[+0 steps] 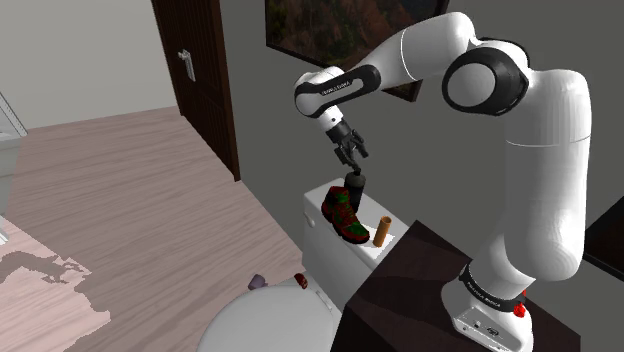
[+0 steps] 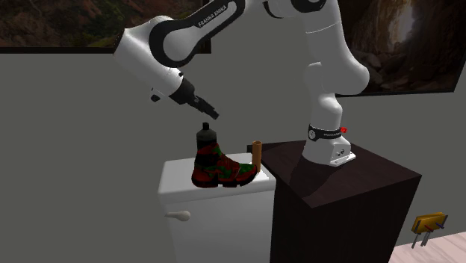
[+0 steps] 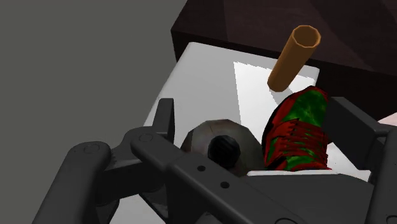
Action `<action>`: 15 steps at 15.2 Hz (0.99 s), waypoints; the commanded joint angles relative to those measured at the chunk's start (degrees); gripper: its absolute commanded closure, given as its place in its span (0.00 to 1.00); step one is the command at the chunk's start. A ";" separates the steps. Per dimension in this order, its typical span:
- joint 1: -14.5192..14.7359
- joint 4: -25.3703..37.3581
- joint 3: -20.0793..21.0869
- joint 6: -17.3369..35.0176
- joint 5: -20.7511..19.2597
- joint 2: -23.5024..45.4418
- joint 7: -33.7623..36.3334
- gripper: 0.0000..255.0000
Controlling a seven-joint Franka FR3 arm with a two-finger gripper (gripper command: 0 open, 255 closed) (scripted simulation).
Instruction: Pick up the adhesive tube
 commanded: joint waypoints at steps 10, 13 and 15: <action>0.02 5.20 0.08 1.30 -1.70 11.00 -0.76 0.00; 0.00 5.13 0.07 1.29 -1.72 10.93 -0.79 1.00; -0.03 5.14 0.04 1.27 -1.76 10.89 -0.85 1.00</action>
